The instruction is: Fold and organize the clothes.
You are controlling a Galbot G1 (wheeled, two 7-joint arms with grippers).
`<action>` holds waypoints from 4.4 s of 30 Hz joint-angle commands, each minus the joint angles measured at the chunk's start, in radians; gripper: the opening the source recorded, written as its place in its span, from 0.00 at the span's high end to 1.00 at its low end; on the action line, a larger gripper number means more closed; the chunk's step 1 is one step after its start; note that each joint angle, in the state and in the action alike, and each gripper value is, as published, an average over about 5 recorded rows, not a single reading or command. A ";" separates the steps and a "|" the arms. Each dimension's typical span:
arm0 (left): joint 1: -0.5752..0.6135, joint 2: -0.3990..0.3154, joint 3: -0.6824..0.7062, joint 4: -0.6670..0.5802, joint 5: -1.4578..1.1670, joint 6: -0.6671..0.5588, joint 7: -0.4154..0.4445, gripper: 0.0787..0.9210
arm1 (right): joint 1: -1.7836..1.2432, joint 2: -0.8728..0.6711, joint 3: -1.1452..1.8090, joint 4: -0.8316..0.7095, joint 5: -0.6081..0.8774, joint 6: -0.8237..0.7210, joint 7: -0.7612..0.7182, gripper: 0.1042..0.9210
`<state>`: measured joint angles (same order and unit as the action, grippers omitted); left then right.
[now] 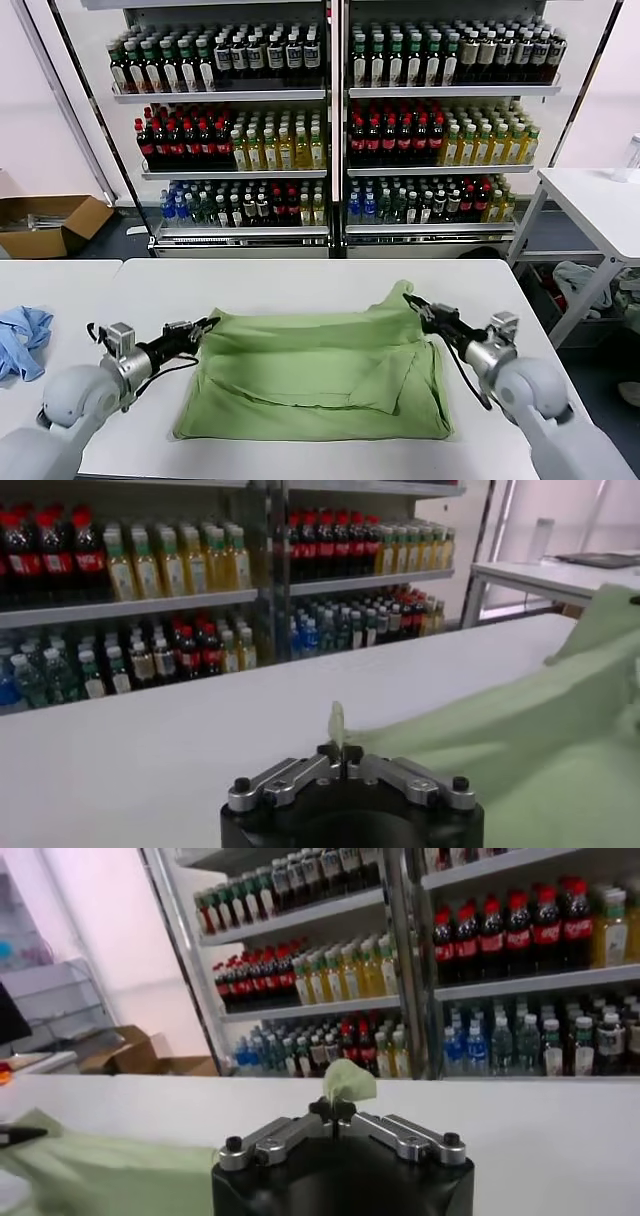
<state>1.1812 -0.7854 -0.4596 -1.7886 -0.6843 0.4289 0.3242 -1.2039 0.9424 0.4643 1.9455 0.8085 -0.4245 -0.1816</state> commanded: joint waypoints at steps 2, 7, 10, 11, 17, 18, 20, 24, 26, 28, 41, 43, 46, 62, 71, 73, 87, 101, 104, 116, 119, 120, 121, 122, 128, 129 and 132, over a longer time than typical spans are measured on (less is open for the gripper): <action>0.349 0.001 -0.171 -0.208 0.068 0.025 -0.005 0.99 | -0.404 -0.022 0.191 0.208 -0.015 0.011 -0.012 1.00; 0.383 -0.032 -0.159 -0.209 0.128 0.031 -0.002 0.99 | -0.477 -0.006 0.210 0.193 -0.075 0.024 -0.011 1.00; 0.385 -0.044 -0.164 -0.208 0.156 0.040 -0.005 0.99 | -0.510 -0.002 0.231 0.202 -0.086 0.027 -0.015 1.00; 0.385 -0.044 -0.170 -0.208 0.160 0.044 -0.007 0.98 | -0.519 -0.002 0.237 0.207 -0.093 0.028 -0.018 1.00; 0.380 -0.042 -0.220 -0.218 0.163 0.063 -0.032 0.82 | -0.517 0.013 0.272 0.207 -0.142 0.052 -0.025 0.90; 0.380 -0.043 -0.229 -0.223 0.160 0.065 -0.036 0.79 | -0.511 0.015 0.282 0.204 -0.140 0.056 -0.024 0.85; 0.383 -0.047 -0.244 -0.240 0.148 0.067 -0.051 0.71 | -0.494 0.020 0.310 0.194 -0.136 0.081 -0.023 0.79; 0.392 -0.072 -0.259 -0.293 0.078 0.075 -0.133 0.58 | -0.451 0.042 0.375 0.171 -0.140 0.162 -0.027 0.64; 0.393 -0.097 -0.248 -0.320 0.030 0.076 -0.203 0.51 | -0.434 0.062 0.406 0.160 -0.144 0.200 -0.029 0.58; 0.396 -0.125 -0.228 -0.340 -0.007 0.072 -0.271 0.45 | -0.423 0.082 0.435 0.148 -0.143 0.230 -0.029 0.50; 0.404 -0.233 -0.105 -0.282 0.048 0.040 -0.514 0.12 | -0.449 0.107 0.477 0.090 -0.142 0.293 -0.031 0.13; 0.403 -0.240 -0.100 -0.277 0.060 0.042 -0.530 0.12 | -0.446 0.104 0.475 0.085 -0.141 0.295 -0.030 0.12; 0.403 -0.249 -0.092 -0.270 0.092 0.046 -0.540 0.12 | -0.441 0.101 0.473 0.079 -0.141 0.297 -0.030 0.12; 0.424 -0.295 -0.011 -0.282 0.164 0.028 -0.528 0.38 | -0.422 0.076 0.465 0.063 -0.138 0.304 -0.030 0.12; 0.423 -0.301 -0.003 -0.265 0.200 0.017 -0.511 0.67 | -0.406 0.075 0.457 0.066 -0.136 0.302 -0.026 0.12; 0.427 -0.306 -0.009 -0.265 0.216 0.012 -0.499 0.74 | -0.406 0.078 0.454 0.069 -0.135 0.301 -0.025 0.12; 0.441 -0.183 -0.441 -0.258 0.184 -0.059 -0.362 0.98 | -0.377 0.081 0.430 0.062 -0.133 0.296 -0.019 0.12; 0.376 0.096 -0.600 -0.105 0.085 -0.128 -0.204 0.98 | -0.375 0.088 0.417 0.063 -0.134 0.302 -0.020 0.12; 0.394 0.001 -0.495 -0.277 0.091 -0.097 -0.239 0.98 | -0.376 0.100 0.415 0.065 -0.136 0.300 -0.019 0.12; 0.327 -0.187 0.064 -0.456 0.196 -0.051 -0.333 0.98 | -0.402 0.124 0.419 0.070 -0.155 0.299 -0.020 0.12; 0.307 -0.189 0.118 -0.433 0.194 -0.059 -0.332 0.98 | -0.408 0.129 0.426 0.072 -0.160 0.299 -0.020 0.12; 0.302 -0.189 0.130 -0.428 0.193 -0.060 -0.332 0.98 | -0.409 0.130 0.428 0.072 -0.161 0.299 -0.020 0.12; 0.298 -0.190 0.142 -0.423 0.192 -0.059 -0.331 0.98 | -0.411 0.132 0.430 0.073 -0.161 0.299 -0.020 0.12; 0.293 -0.192 0.153 -0.417 0.192 -0.057 -0.331 0.98 | -0.412 0.134 0.432 0.074 -0.162 0.299 -0.020 0.12; 0.245 -0.218 0.227 -0.338 0.202 -0.018 -0.323 0.98 | -0.415 0.148 0.436 0.078 -0.176 0.298 -0.020 0.12; 0.238 -0.225 0.238 -0.320 0.210 -0.015 -0.317 0.98 | -0.415 0.150 0.436 0.077 -0.178 0.297 -0.020 0.12; 0.221 -0.249 0.268 -0.274 0.226 -0.011 -0.314 0.97 | -0.415 0.152 0.437 0.080 -0.180 0.297 -0.020 0.12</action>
<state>1.4682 -0.9756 -0.3809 -2.1471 -0.4997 0.3874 0.0040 -1.6171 1.0878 0.8996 2.0228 0.6342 -0.1273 -0.2012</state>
